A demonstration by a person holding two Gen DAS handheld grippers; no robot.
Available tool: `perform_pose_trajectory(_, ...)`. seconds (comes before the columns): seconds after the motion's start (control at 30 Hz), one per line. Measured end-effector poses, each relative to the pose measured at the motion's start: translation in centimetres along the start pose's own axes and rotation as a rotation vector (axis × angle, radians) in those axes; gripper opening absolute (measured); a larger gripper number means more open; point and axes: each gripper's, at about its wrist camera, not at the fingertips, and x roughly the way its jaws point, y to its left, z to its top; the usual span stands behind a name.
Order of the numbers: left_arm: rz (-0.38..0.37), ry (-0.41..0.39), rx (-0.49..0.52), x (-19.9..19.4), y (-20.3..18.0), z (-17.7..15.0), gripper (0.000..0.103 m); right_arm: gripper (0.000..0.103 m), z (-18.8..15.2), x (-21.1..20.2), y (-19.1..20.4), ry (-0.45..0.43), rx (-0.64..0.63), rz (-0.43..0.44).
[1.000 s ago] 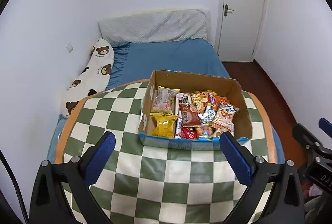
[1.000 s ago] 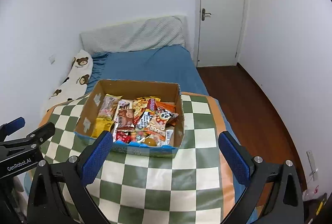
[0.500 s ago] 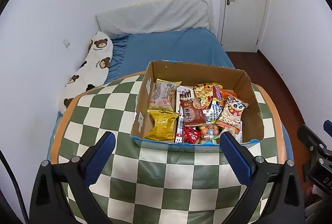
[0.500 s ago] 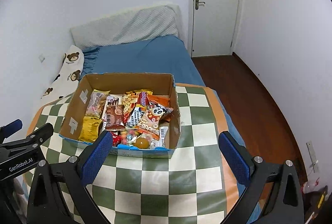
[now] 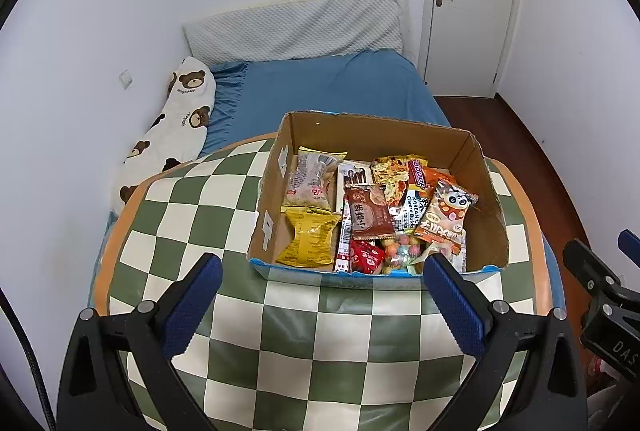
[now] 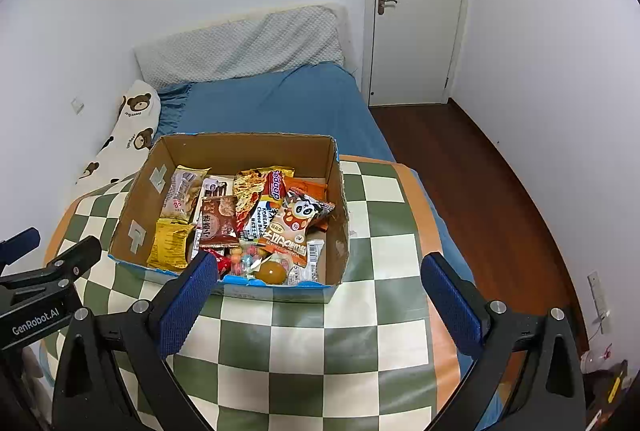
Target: Organize snacks
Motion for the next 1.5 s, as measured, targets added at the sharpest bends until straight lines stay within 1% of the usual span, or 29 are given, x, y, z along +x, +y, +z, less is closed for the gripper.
perform_pose_trajectory(0.4,-0.008,-0.001,0.005,-0.3,-0.2,-0.4,0.103,0.103,-0.3,0.0,0.1,0.005,-0.003,0.003)
perform_pose_trajectory(1.5,0.0,-0.006,0.005,-1.6,-0.4,-0.5,0.103,0.103,-0.6,-0.7,-0.1,0.002,-0.005,0.013)
